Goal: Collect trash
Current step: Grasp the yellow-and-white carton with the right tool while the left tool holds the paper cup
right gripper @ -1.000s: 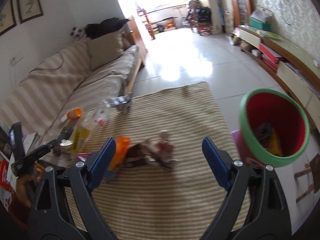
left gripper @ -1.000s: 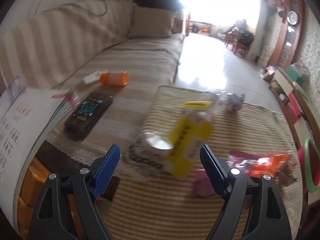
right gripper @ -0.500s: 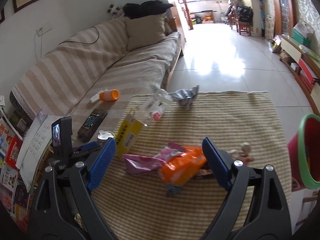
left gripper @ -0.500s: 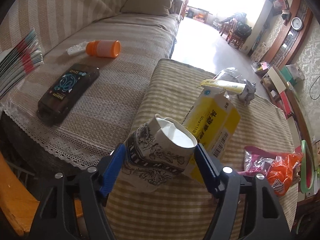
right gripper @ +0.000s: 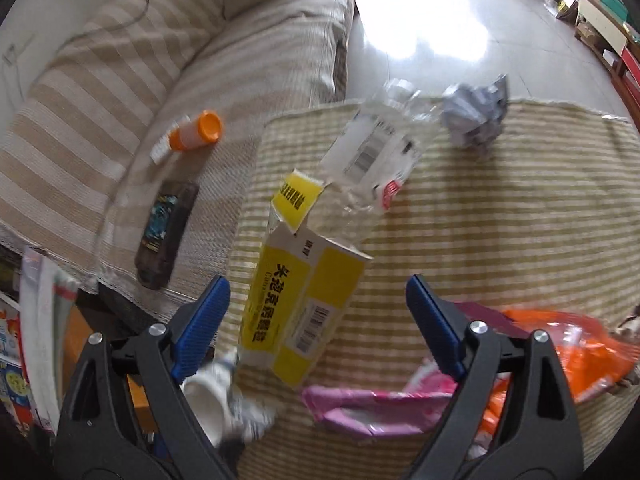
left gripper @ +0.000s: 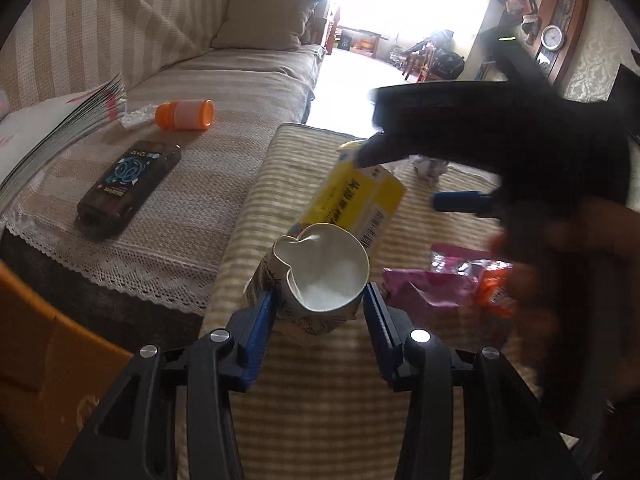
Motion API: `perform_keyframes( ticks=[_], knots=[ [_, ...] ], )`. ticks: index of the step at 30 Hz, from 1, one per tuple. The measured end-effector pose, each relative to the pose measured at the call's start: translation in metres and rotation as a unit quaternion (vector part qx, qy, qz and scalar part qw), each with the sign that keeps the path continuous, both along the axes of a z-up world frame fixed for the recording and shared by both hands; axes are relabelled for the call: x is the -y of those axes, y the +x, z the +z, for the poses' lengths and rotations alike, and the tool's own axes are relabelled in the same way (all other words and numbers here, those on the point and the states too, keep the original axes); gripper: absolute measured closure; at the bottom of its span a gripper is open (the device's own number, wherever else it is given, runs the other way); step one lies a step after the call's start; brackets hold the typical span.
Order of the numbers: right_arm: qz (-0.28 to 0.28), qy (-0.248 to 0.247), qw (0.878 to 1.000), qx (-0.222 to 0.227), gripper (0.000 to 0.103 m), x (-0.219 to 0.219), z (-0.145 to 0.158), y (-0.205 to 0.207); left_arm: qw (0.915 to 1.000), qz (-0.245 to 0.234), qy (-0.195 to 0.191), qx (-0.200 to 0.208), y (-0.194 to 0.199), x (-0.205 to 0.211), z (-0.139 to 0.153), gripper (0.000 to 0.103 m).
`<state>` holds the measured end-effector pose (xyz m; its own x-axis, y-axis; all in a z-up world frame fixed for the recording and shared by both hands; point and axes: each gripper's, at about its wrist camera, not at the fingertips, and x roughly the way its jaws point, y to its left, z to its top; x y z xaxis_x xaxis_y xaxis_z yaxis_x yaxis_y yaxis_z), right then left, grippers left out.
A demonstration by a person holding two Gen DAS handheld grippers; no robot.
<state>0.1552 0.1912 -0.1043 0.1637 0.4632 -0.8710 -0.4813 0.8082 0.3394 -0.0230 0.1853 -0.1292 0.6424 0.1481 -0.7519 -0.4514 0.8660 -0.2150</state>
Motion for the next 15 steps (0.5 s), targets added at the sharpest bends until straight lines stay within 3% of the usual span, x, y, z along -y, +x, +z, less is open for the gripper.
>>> perform_keyframes(
  ticks=[3, 6, 7, 10, 15],
  knots=[
    [0.000, -0.005, 0.999, -0.037, 0.014, -0.015, -0.017, 0.004, 0.9999, -0.006, -0.008, 0.005, -0.009, 0.006, 0.001, 0.061],
    [0.003, 0.003, 0.999, -0.050, 0.041, -0.015, -0.026, 0.006, 0.9998, -0.014, -0.010, 0.005, -0.013, 0.009, 0.001, 0.061],
    [0.002, 0.011, 0.998, -0.054, 0.043, -0.012, -0.026, 0.005, 0.9998, -0.016, -0.011, 0.006, -0.014, 0.010, 0.000, 0.061],
    [0.009, 0.027, 0.999, -0.037, 0.053, 0.001, -0.014, 0.000, 0.9996, -0.023, -0.015, 0.010, -0.016, 0.012, 0.001, 0.061],
    [0.010, 0.066, 0.998, 0.015, 0.053, 0.047, 0.024, -0.013, 0.9989, -0.045, 0.000, 0.012, -0.011, 0.018, 0.001, 0.060]
  ],
)
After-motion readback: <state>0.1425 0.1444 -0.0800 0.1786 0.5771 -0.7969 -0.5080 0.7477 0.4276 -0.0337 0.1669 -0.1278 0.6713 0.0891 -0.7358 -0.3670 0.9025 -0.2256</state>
